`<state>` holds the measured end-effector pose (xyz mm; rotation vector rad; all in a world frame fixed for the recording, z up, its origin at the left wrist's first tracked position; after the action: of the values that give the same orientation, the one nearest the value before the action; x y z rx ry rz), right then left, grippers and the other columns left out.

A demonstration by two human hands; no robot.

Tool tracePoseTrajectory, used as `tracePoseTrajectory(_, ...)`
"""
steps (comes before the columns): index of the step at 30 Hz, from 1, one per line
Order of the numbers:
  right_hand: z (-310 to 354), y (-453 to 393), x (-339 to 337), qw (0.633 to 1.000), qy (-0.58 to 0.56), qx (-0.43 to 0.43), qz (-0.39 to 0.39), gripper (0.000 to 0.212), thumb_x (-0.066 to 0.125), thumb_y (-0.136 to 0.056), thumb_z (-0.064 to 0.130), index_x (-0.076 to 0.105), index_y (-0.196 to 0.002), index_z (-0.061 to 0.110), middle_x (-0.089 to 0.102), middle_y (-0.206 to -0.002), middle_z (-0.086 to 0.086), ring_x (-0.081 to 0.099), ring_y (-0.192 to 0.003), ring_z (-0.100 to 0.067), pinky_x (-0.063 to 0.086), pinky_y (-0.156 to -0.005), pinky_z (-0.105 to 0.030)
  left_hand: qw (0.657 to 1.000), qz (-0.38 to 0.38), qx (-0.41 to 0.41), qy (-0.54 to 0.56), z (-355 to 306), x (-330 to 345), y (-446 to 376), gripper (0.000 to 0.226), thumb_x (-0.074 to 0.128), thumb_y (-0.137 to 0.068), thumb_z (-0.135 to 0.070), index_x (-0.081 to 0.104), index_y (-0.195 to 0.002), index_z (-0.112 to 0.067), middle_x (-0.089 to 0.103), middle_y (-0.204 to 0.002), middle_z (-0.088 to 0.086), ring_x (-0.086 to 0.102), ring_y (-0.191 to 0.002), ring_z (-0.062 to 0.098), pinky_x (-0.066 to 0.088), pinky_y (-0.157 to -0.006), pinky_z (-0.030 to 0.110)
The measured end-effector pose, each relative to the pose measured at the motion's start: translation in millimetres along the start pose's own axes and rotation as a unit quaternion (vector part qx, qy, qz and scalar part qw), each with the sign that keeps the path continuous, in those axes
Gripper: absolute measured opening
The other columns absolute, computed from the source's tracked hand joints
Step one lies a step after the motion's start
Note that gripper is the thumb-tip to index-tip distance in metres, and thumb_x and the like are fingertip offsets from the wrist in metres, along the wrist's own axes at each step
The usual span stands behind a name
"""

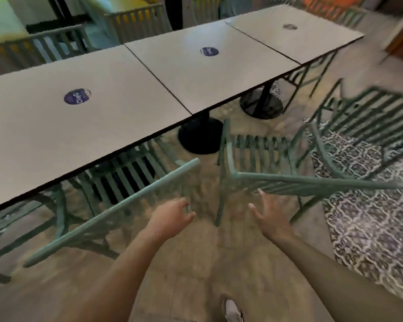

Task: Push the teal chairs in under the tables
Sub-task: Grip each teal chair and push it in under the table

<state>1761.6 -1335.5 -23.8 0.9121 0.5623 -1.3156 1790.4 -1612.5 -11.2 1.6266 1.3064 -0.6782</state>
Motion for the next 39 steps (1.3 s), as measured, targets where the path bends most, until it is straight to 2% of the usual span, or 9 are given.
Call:
tracePoseTrajectory(4,-68,10,-83,0.996,0.022,0.040,-0.082,0.061,0.050,-0.095,0.039,0.036,-0.145,0.009,0.041,-0.147,-0.014,0.034,-0.136,-0.028,0.025,-0.110,-0.036,0.988,0.007,0.127,-0.086,-102,12,-24,0.032,0.052,-0.089,-0.048,0.060,-0.108,-0.024,0.063,-0.108,-0.003,0.061,-0.102,0.019,0.050,-0.087,0.035)
tracePoseTrajectory(7,-109,15,-126,0.990,0.045,0.061,-0.122,0.062,0.050,-0.094,0.042,0.038,-0.144,0.007,0.043,-0.144,-0.016,0.037,-0.133,-0.031,0.025,-0.109,-0.037,0.976,-0.001,0.181,-0.125,-162,19,-33,0.041,0.053,-0.090,-0.046,0.056,-0.123,-0.022,0.061,-0.119,0.001,0.058,-0.111,0.024,0.047,-0.093,0.035)
tracePoseTrajectory(10,-144,17,-156,0.985,0.047,0.076,-0.145,0.061,0.052,-0.093,0.043,0.040,-0.142,0.009,0.045,-0.142,-0.014,0.039,-0.131,-0.030,0.032,-0.108,-0.039,0.962,-0.007,0.220,-0.161,-214,23,-45,0.045,0.053,-0.091,-0.045,0.054,-0.129,-0.022,0.059,-0.128,0.002,0.056,-0.116,0.025,0.045,-0.095,0.037)
tracePoseTrajectory(15,-199,6,-191,0.984,0.054,0.080,-0.152,0.058,0.050,-0.092,0.042,0.038,-0.142,0.014,0.045,-0.142,-0.010,0.032,-0.137,-0.033,0.032,-0.109,-0.047,0.955,0.000,0.230,-0.188,-278,34,-70,0.040,0.050,-0.093,-0.048,0.053,-0.126,-0.026,0.057,-0.117,-0.004,0.056,-0.109,0.020,0.046,-0.090,0.038)
tracePoseTrajectory(21,-246,-25,-225,0.985,0.089,0.073,-0.129,0.058,0.049,-0.094,0.041,0.038,-0.143,0.012,0.040,-0.146,-0.012,0.033,-0.135,-0.034,0.031,-0.110,-0.044,0.959,0.016,0.190,-0.209,-312,66,-107,0.040,0.048,-0.093,-0.049,0.050,-0.127,-0.027,0.055,-0.119,-0.003,0.055,-0.110,0.021,0.044,-0.090,0.037)
tracePoseTrajectory(25,-257,-52,-232,0.984,0.116,0.056,-0.120,0.073,0.029,-0.085,0.062,0.042,-0.138,0.014,0.041,-0.143,-0.010,0.036,-0.132,-0.031,0.034,-0.109,-0.045,0.953,0.050,0.202,-0.221,-319,88,-133,0.050,0.048,-0.092,-0.055,0.044,-0.136,-0.030,0.050,-0.129,-0.006,0.050,-0.121,0.020,0.042,-0.100,0.038)
tracePoseTrajectory(27,-262,-68,-227,0.985,0.135,0.045,-0.102,0.079,0.021,-0.083,0.067,0.037,-0.143,0.017,0.036,-0.148,-0.009,0.031,-0.137,-0.029,0.029,-0.112,-0.046,0.947,0.071,0.207,-0.235,-320,99,-147,0.051,0.046,-0.091,-0.060,0.044,-0.134,-0.032,0.050,-0.127,-0.007,0.049,-0.120,0.018,0.043,-0.099,0.037)
tracePoseTrajectory(33,-263,-101,-205,0.982,0.180,-0.002,-0.051,0.066,0.032,-0.093,0.058,0.036,-0.146,0.020,0.027,-0.155,-0.005,0.017,-0.145,-0.022,0.011,-0.117,-0.042,0.929,0.122,0.208,-0.280,-321,122,-183,0.052,0.040,-0.091,-0.066,0.050,-0.125,-0.028,0.055,-0.118,-0.004,0.053,-0.114,0.020,0.045,-0.090,0.036)
tracePoseTrajectory(39,-267,-118,-188,0.972,0.231,-0.039,-0.008,0.090,-0.002,-0.079,0.076,0.044,-0.139,0.027,0.043,-0.144,0.005,0.026,-0.142,-0.021,0.006,-0.115,-0.055,0.946,0.171,0.138,-0.240,-300,138,-197,0.053,0.034,-0.086,-0.076,0.058,-0.099,-0.031,0.060,-0.090,-0.008,0.059,-0.083,0.013,0.052,-0.075,0.034)
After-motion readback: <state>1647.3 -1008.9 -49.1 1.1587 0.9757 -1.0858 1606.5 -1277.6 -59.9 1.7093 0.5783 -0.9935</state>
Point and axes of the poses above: each hand's wrist, its own y-axis away from the middle knuckle, its own x-axis out of the palm, z = x × y, the point moved 8 cm from there along -y, towards the middle knuckle
